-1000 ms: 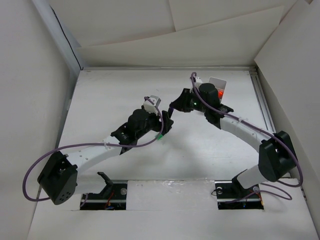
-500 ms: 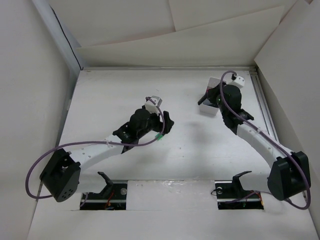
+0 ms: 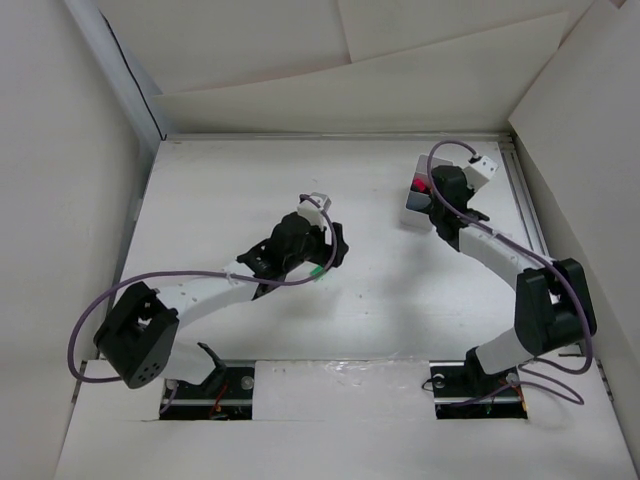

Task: Sort the stationery into containers
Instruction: Place the stationery in the storage box, then pick up the pen from the center of the board.

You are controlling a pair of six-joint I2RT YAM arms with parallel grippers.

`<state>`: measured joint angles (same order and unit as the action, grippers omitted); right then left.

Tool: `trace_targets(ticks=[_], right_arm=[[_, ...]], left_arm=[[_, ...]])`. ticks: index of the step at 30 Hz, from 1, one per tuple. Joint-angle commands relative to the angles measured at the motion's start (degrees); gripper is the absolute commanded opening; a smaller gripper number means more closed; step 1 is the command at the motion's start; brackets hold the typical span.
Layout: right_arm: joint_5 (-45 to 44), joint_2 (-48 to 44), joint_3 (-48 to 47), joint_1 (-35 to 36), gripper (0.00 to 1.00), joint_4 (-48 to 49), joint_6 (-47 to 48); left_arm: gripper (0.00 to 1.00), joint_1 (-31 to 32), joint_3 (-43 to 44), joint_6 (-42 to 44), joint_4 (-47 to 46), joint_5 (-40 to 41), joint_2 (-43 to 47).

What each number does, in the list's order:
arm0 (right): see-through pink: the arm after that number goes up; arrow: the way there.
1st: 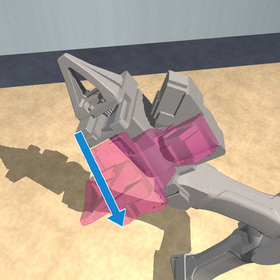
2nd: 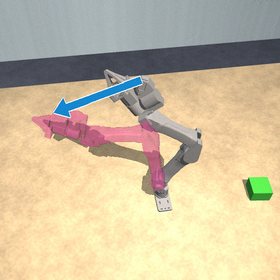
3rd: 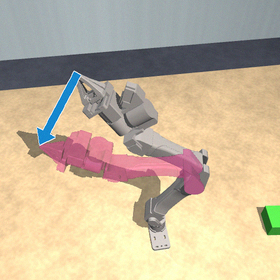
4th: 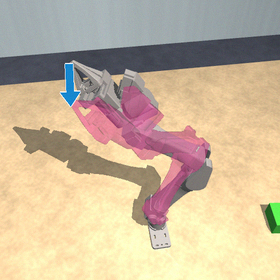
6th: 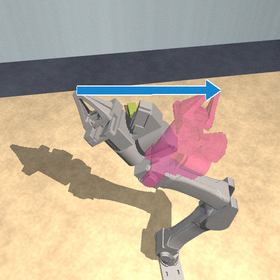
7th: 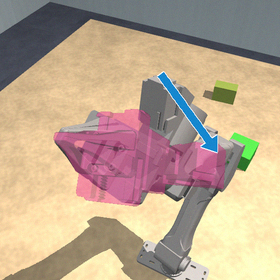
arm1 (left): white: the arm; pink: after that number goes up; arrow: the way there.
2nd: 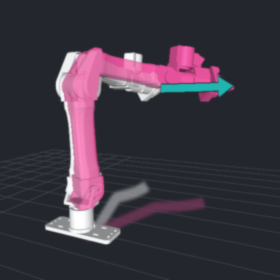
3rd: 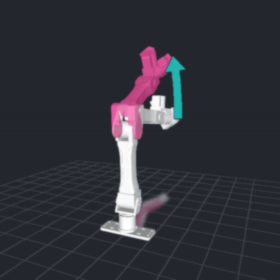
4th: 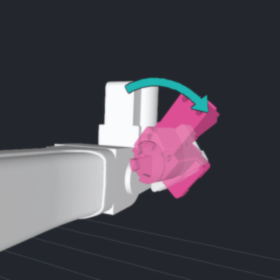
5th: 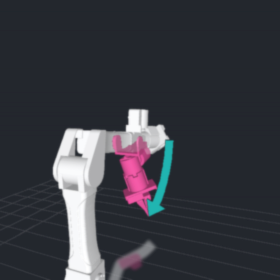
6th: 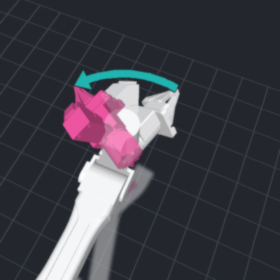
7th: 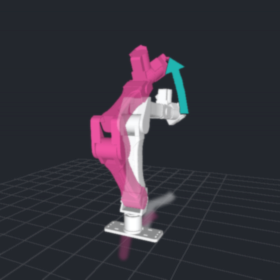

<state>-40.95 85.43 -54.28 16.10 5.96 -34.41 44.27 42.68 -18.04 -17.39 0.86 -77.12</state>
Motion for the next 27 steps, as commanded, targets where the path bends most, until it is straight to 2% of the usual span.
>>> trace_targets(ticks=[1,9,11,12,16,20,23,26,27], right_arm=[[-3.88,0.79,-3.46,-0.37,0.03,2.04,-1.09],[-5.1,3.16,-3.46,1.3,0.03,3.27,-1.8],[-6.42,3.17,-3.46,3.05,0.11,3.27,-1.8],[-6.42,2.56,-3.46,3.06,0.24,3.27,-1.8],[-4.31,1.33,-2.76,3.06,0.44,3.27,-1.8],[-1.95,-1.57,-1.18,3.06,0.52,3.27,-1.8],[-0.63,-4.46,-0.12,3.06,0.53,3.27,-1.8],[1.48,-9.29,2.85,3.06,0.55,3.27,-1.8],[2.36,-10.53,3.56,3.06,0.55,3.27,-1.8]], left_arm=[[0.73,0.2,2.32,0.46,-0.02,1.59,-1.09],[0.7,0.2,3.38,0.46,-0.02,2.82,-2.95],[0.69,0.2,3.38,0.46,0.51,2.83,-3.47],[0.69,0.2,3.38,0.46,0.51,2.83,-3.47],[0.69,0.2,4.7,-0.06,3.23,4.23,-4.0],[0.69,0.2,4.7,-0.77,4.11,6.25,-3.39],[0.69,0.2,5.84,-1.99,6.84,7.57,-2.86],[0.69,0.2,2.68,-3.57,8.15,9.85,-1.2],[0.65,0.2,2.07,-4.1,8.68,9.86,-0.58]])
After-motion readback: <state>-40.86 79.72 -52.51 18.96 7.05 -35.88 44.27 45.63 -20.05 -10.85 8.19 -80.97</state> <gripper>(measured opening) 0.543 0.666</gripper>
